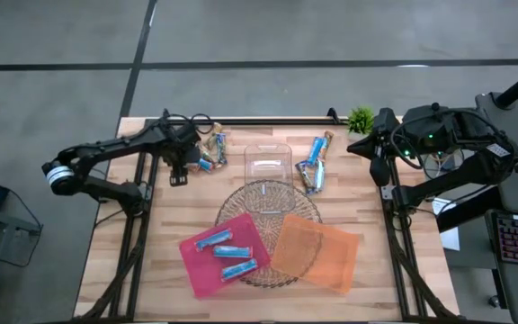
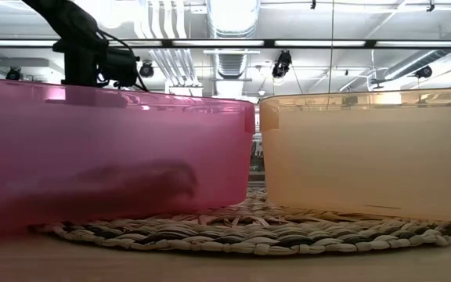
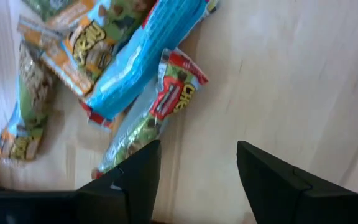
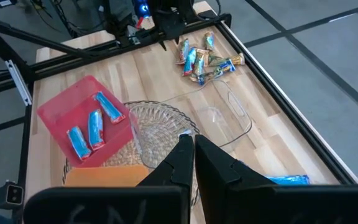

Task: Pick and place Granola Bars by type
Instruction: Put the red granola bar into the red bin

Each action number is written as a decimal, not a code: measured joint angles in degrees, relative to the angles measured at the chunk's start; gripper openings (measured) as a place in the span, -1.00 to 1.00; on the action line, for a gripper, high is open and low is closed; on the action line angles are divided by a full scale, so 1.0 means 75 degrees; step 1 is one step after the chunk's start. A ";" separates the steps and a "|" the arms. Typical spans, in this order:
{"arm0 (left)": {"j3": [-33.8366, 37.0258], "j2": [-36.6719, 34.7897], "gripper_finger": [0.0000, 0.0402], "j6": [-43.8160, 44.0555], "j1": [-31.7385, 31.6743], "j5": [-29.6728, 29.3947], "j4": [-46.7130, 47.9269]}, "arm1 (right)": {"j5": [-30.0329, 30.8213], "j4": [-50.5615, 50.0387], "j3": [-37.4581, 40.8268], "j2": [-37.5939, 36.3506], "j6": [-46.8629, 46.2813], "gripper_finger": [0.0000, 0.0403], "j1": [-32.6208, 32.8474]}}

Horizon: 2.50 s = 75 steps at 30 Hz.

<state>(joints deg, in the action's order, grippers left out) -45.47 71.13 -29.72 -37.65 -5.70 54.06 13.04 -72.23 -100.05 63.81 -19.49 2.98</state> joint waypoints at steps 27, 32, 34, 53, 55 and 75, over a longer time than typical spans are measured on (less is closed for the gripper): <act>0.0594 0.0778 -0.04 -0.0670 -0.0001 -0.0361 -0.1390 | 0.0006 0.0003 0.0000 0.0000 0.0000 -0.96 -0.0006; 0.0423 0.1407 -0.04 -0.0661 -0.0003 -0.0735 -0.1499 | 0.0006 0.0000 0.0000 0.0000 -0.0096 -0.96 -0.0006; 0.0301 0.1605 -0.04 -0.0658 -0.0003 -0.0772 -0.1484 | 0.0006 0.0000 0.0000 0.0000 -0.0149 -0.96 -0.0006; -0.0099 0.2139 -0.37 -0.0572 -0.0003 -0.0841 -0.1463 | 0.0009 0.0000 0.0000 0.0000 -0.0149 -0.96 0.0000; -0.0116 0.2139 -0.44 -0.0530 -0.0003 -0.0836 -0.1457 | 0.0010 0.0000 0.0000 0.0000 -0.0148 -0.96 0.0000; -0.1035 0.2125 -0.52 0.0260 -0.0003 -0.0785 -0.0036 | 0.0020 0.0000 0.0000 0.0000 -0.0114 -0.96 -0.0006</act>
<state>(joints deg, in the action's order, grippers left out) -53.24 87.07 -27.77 -37.67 -11.60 53.79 13.19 -72.23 -100.05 63.81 -20.34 2.94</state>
